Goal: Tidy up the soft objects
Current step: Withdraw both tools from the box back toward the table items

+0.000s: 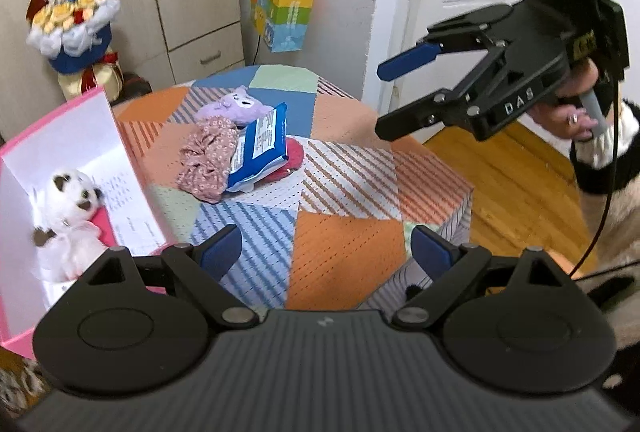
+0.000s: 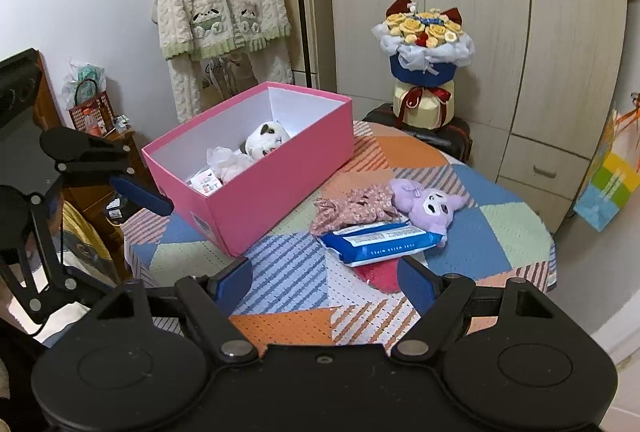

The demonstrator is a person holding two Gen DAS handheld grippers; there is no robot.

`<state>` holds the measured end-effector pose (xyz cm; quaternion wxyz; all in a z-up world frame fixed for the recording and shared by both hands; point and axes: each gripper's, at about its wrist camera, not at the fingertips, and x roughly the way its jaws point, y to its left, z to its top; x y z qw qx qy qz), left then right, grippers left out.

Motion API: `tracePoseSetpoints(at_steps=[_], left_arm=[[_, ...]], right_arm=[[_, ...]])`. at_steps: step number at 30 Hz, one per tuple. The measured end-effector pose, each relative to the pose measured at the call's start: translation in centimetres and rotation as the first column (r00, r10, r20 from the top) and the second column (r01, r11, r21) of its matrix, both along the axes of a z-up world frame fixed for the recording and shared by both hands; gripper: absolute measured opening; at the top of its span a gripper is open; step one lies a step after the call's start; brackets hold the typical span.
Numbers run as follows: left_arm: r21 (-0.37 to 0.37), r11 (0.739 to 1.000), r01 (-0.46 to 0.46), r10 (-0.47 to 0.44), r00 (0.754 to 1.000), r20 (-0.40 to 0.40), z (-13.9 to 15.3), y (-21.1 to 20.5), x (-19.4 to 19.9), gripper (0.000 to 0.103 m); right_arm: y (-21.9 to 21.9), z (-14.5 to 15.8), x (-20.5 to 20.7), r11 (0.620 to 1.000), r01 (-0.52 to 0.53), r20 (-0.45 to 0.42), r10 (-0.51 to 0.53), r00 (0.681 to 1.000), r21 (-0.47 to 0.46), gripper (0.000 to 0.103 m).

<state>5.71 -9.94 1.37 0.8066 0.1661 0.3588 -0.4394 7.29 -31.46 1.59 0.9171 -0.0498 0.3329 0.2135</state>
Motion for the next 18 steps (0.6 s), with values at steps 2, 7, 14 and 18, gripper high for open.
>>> tracePoseSetpoints(at_steps=[2, 7, 14, 18], left_arm=[[-0.011, 1.0, -0.025, 0.025, 0.999, -0.022, -0.6, -0.6, 0.7, 0.091], [-0.038, 0.993, -0.111, 0.108, 0.991, -0.08, -1.9, -1.8, 2.7, 0.089], [-0.078, 0.976, -0.205, 0.196, 0.975, -0.108, -3.8, -3.7, 5.0, 0.088], [-0.175, 0.935, -0.307, 0.308, 0.951, -0.022, -4.9, -4.3, 5.6, 0.089]], right_arm=[[-0.7, -0.6, 1.0, 1.0, -0.006, -0.022, 0.007, 1.0, 0.02, 0.083], [-2.3, -2.4, 3.6, 0.996, -0.015, -0.067, 0.021, 0.998, 0.085, 0.083], [-4.2, -3.6, 7.2, 0.991, -0.02, -0.02, 0.022, 1.0, 0.13, 0.083], [-4.9, -4.8, 10.5, 0.991, 0.004, 0.014, -0.006, 1.0, 0.137, 0.083]])
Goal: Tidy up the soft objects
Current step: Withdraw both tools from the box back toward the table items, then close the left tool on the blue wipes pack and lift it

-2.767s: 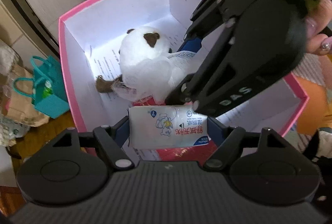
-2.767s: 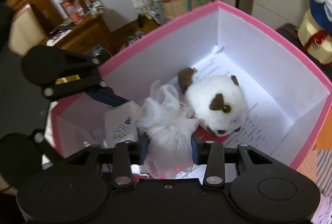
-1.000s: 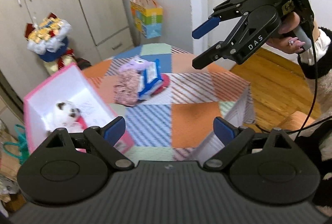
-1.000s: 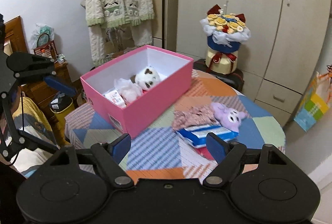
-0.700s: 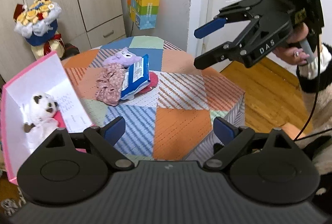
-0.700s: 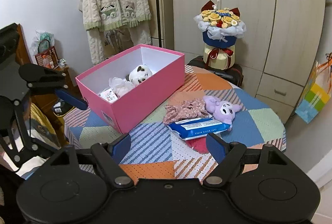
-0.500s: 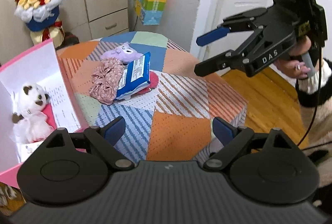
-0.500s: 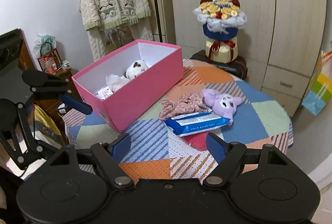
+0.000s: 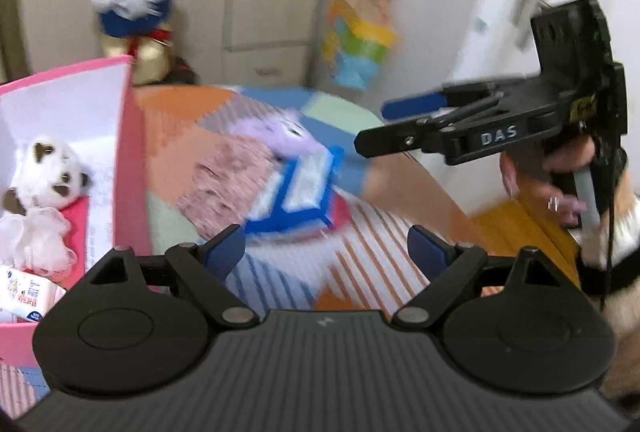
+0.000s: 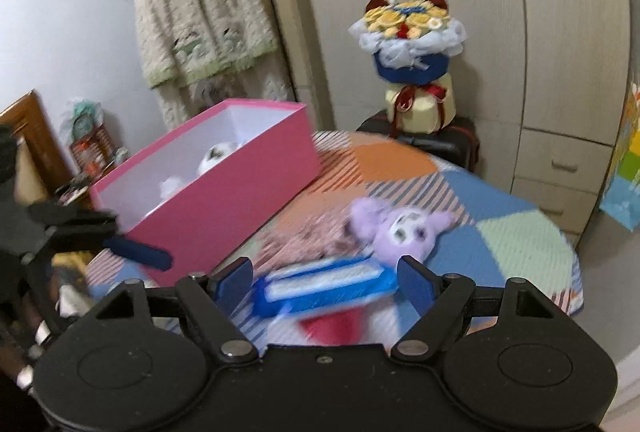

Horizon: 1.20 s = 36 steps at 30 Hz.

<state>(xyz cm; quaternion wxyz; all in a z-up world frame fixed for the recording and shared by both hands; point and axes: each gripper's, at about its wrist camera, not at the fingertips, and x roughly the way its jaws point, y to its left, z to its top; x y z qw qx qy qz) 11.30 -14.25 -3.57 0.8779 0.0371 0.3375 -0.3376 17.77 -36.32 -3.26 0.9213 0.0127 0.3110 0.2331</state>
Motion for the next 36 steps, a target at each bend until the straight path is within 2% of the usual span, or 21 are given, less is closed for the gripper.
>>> tracePoseSetpoints(at_steps=[3, 7, 8, 10, 13, 15, 16, 18, 19, 21, 22, 24, 27, 31, 34, 36], left_arm=[[-0.024, 0.996, -0.087, 0.088, 0.994, 0.06, -0.9, -0.5, 0.6, 0.088], [-0.028, 0.979, -0.2, 0.201, 0.979, 0.035, -2.2, -1.4, 2.4, 0.083], [-0.034, 0.975, -0.221, 0.221, 0.975, 0.021, -2.5, -1.5, 2.8, 0.079], [-0.052, 0.965, -0.255, 0.254, 0.967, -0.034, -3.3, -1.3, 3.6, 0.072], [-0.071, 0.952, -0.298, 0.287, 0.949, -0.131, -4.6, -1.0, 4.2, 0.068], [-0.101, 0.947, -0.305, 0.279, 0.937, -0.208, -5.4, -0.6, 4.3, 0.065], [-0.127, 0.944, -0.305, 0.267, 0.93, -0.253, -5.8, -0.3, 4.4, 0.058], [-0.164, 0.937, -0.309, 0.25, 0.919, -0.304, -6.4, -0.2, 4.5, 0.05], [-0.17, 0.936, -0.307, 0.243, 0.917, -0.316, -6.6, -0.3, 4.6, 0.048], [-0.183, 0.934, -0.306, 0.234, 0.913, -0.334, -6.8, -0.3, 4.7, 0.043], [-0.193, 0.929, -0.315, 0.235, 0.907, -0.35, -6.9, -0.2, 4.8, 0.041], [-0.208, 0.922, -0.325, 0.232, 0.898, -0.374, -7.3, 0.0, 5.0, 0.038], [-0.224, 0.917, -0.33, 0.215, 0.883, -0.418, -8.1, 0.3, 5.3, 0.036], [-0.246, 0.9, -0.359, 0.217, 0.86, -0.461, -9.2, 0.7, 5.3, 0.032], [-0.244, 0.896, -0.372, 0.244, 0.869, -0.429, -9.0, 0.7, 4.7, 0.026], [-0.229, 0.902, -0.366, 0.265, 0.888, -0.375, -8.4, 0.6, 4.3, 0.025]], right_arm=[[-0.3, -1.4, 3.0, 1.0, 0.003, -0.048, -0.002, 0.999, 0.027, 0.083], [-0.8, -3.3, 6.2, 0.997, 0.031, -0.135, -0.022, 0.991, 0.066, 0.083], [-1.1, -3.8, 6.8, 0.996, 0.043, -0.16, -0.03, 0.987, 0.079, 0.083], [-1.5, -4.4, 7.8, 0.994, 0.061, -0.2, -0.042, 0.979, 0.091, 0.083], [-1.7, -5.1, 8.8, 0.993, 0.051, -0.252, -0.023, 0.968, 0.105, 0.083], [-1.6, -5.6, 9.3, 0.992, 0.034, -0.298, 0.004, 0.955, 0.122, 0.082], [-1.6, -6.0, 9.6, 0.991, 0.034, -0.326, 0.01, 0.945, 0.128, 0.081], [-1.3, -6.5, 10.1, 0.992, 0.036, -0.361, 0.009, 0.932, 0.118, 0.07], [-1.2, -6.8, 10.2, 0.992, 0.032, -0.371, 0.015, 0.928, 0.122, 0.069], [-1.2, -6.9, 10.1, 0.989, 0.024, -0.381, 0.034, 0.924, 0.146, 0.058], [-1.2, -6.8, 9.9, 0.988, 0.028, -0.378, 0.033, 0.925, 0.153, 0.056], [-1.1, -6.3, 9.1, 0.991, 0.018, -0.343, 0.028, 0.939, 0.13, 0.048], [-1.0, -5.7, 8.3, 0.994, 0.008, -0.321, 0.029, 0.947, 0.112, 0.044], [-0.8, -5.4, 6.9, 0.995, -0.008, -0.302, 0.037, 0.953, 0.096, 0.044], [-0.6, -5.2, 5.9, 0.997, -0.016, -0.286, 0.037, 0.958, 0.075, 0.044], [0.0, -5.0, 5.0, 0.999, -0.026, -0.263, 0.035, 0.964, 0.037, 0.038]])
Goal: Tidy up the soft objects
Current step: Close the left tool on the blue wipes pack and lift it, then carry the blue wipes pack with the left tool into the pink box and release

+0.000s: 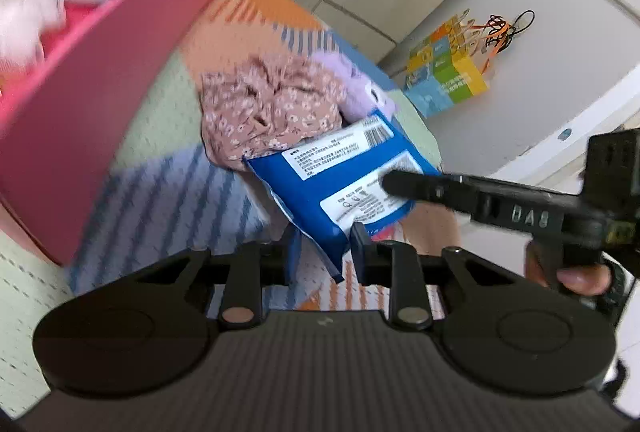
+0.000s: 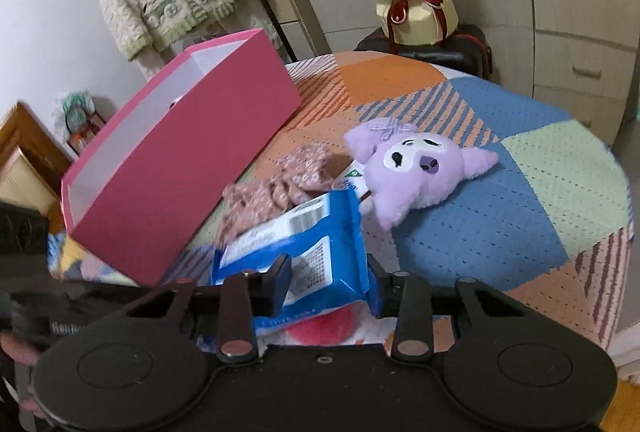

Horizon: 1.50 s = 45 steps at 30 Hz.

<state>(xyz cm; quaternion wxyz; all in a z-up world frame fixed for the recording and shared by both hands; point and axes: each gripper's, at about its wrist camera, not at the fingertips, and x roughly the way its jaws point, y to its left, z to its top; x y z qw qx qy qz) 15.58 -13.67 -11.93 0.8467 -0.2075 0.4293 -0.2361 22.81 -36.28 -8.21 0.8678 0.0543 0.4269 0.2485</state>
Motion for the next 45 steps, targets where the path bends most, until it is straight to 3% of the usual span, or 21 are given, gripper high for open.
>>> tracePoseSetpoints(at_steps=[4, 12, 25, 33, 45], left_arm=[[0.013, 1.0, 0.025, -0.026, 0.999, 0.046, 1.0, 0.0, -0.6, 0.025], [0.049, 0.991, 0.125, -0.127, 0.991, 0.047, 1.7, 0.1, -2.0, 0.025], [0.077, 0.964, 0.253, -0.257, 0.966, 0.035, 3.2, 1.6, -5.8, 0.025], [0.084, 0.945, 0.315, -0.317, 0.948, 0.016, 3.6, 3.3, -8.4, 0.025], [0.128, 0.952, 0.279, -0.287, 0.957, 0.045, 6.0, 8.9, -13.2, 0.025]], right_arm=[[0.8, 0.8, -1.8, 0.998, 0.011, 0.047, -0.008, 0.999, -0.06, 0.034], [2.2, 1.7, -5.8, 0.987, 0.064, 0.116, -0.047, 0.992, -0.147, 0.034], [3.8, 2.8, -11.7, 0.978, 0.141, 0.115, -0.124, 0.986, -0.154, 0.037], [5.3, 3.3, -15.2, 0.978, 0.124, 0.079, -0.112, 0.991, -0.166, 0.036], [10.5, 5.6, -18.5, 0.98, -0.001, 0.052, 0.011, 0.999, -0.198, 0.036]])
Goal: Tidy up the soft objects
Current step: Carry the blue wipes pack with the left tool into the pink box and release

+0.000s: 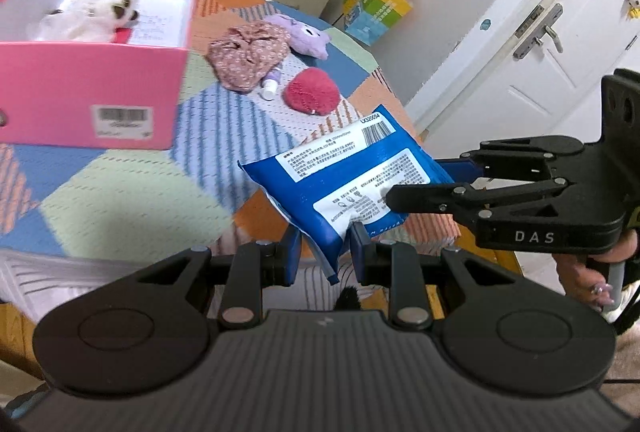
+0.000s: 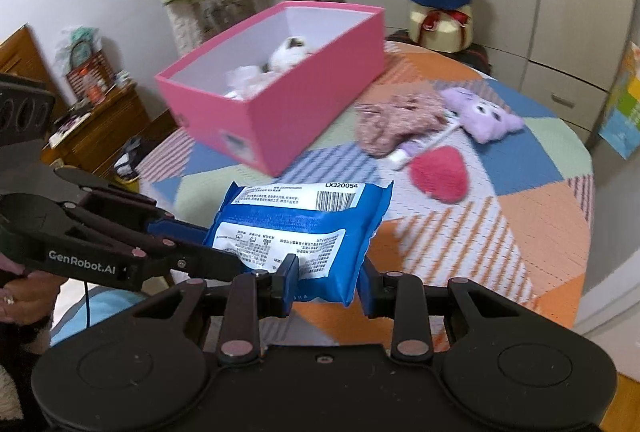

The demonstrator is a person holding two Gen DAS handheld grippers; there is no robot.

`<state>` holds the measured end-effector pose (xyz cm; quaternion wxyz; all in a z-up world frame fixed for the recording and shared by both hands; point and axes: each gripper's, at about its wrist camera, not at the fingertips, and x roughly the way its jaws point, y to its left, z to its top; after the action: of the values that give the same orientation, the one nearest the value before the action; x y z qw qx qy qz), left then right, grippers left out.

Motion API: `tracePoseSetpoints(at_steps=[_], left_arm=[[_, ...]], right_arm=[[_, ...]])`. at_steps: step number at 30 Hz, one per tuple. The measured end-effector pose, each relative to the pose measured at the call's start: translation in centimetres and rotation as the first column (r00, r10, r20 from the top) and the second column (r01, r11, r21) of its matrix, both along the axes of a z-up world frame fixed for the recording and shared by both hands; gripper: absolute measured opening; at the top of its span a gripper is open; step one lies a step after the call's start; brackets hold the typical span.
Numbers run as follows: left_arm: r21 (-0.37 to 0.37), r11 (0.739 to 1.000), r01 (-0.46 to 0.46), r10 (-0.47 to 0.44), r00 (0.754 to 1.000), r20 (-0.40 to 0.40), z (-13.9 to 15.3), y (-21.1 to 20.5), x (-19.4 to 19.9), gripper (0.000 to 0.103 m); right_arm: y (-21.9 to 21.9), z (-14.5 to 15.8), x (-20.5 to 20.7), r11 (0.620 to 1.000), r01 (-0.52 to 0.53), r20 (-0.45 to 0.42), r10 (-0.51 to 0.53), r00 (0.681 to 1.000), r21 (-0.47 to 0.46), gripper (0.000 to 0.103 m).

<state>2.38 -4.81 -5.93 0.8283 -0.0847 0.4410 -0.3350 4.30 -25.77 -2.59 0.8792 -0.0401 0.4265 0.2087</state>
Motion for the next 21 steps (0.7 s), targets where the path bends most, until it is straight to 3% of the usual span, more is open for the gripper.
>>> tracePoseSetpoints(at_steps=[4, 11, 18, 21], left_arm=[[0.006, 1.0, -0.023, 0.023, 0.999, 0.03, 1.1, 2.2, -1.6, 0.025], [-0.034, 0.994, -0.103, 0.106, 0.988, 0.112, 3.3, 6.4, -2.5, 0.025], [-0.018, 0.987, -0.161, 0.161, 0.957, 0.24, 5.8, 8.4, -0.7, 0.025], [-0.013, 0.985, -0.17, 0.168, 0.953, 0.251, 6.4, 8.7, 0.9, 0.025]], right_arm=[[2.2, 1.3, -0.8, 0.999, -0.047, 0.011, 0.047, 0.999, -0.006, 0.036], [7.0, 4.6, -1.7, 0.988, -0.138, 0.13, 0.147, 0.981, -0.07, 0.037], [9.6, 7.1, 0.7, 0.983, -0.17, 0.204, 0.182, 0.962, -0.075, 0.037], [10.4, 7.6, 2.1, 0.981, -0.176, 0.219, 0.191, 0.957, -0.087, 0.037]])
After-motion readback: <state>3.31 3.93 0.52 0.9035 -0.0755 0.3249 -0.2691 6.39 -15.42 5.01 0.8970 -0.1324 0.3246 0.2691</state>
